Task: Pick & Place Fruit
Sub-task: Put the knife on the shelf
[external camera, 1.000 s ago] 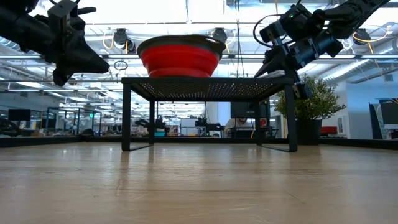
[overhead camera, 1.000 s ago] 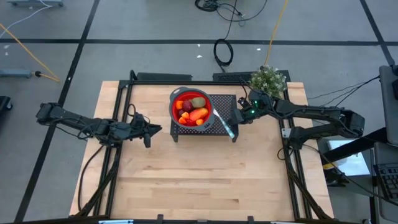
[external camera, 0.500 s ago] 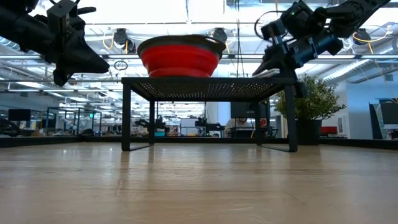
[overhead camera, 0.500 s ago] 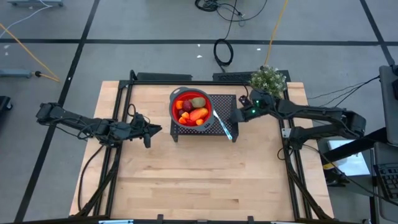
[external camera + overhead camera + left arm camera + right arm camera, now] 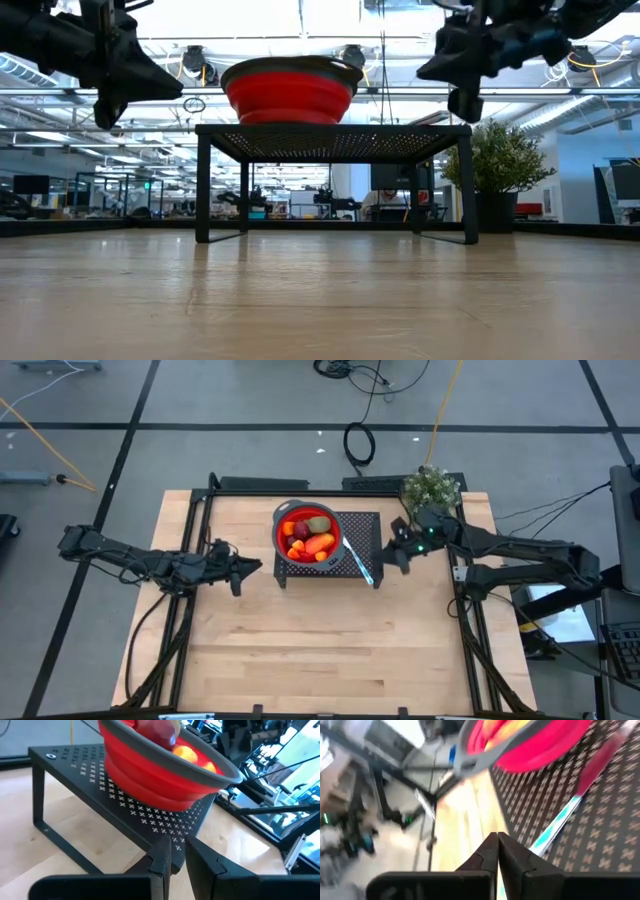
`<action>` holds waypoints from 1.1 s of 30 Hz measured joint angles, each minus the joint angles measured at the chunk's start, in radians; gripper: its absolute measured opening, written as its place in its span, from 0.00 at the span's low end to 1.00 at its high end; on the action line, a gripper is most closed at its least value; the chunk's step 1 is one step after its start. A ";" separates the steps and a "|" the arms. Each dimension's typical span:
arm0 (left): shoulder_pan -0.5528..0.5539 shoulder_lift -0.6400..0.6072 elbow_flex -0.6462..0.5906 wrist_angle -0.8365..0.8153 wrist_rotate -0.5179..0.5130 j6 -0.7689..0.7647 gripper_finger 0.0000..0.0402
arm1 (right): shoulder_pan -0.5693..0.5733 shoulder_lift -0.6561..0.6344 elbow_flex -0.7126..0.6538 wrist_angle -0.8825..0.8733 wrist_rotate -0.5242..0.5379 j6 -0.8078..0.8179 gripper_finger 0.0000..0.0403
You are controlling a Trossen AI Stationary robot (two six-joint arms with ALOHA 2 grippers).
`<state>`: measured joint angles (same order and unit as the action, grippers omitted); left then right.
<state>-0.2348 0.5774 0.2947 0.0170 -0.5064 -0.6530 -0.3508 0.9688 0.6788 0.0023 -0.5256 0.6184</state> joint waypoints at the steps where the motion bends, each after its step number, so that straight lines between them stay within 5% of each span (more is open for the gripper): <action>1: 0.000 0.000 0.000 0.001 -0.007 0.001 0.13 | 0.015 -0.007 0.000 -0.022 -0.001 -0.032 0.01; 13: 0.000 0.000 0.000 0.008 -0.052 -0.041 0.13 | 0.156 -0.078 0.000 -0.334 0.003 -0.277 0.00; 19: 0.000 0.000 0.000 0.039 -0.053 -0.036 0.13 | 0.208 -0.030 0.001 -0.329 0.013 -0.316 0.00; 33: 0.000 0.000 0.000 0.039 -0.054 -0.002 0.13 | 0.295 0.074 0.001 -0.242 0.220 -0.328 0.00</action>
<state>-0.2348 0.5776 0.2947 0.0555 -0.5606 -0.6548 -0.0559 1.0431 0.6796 -0.2397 -0.3059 0.2900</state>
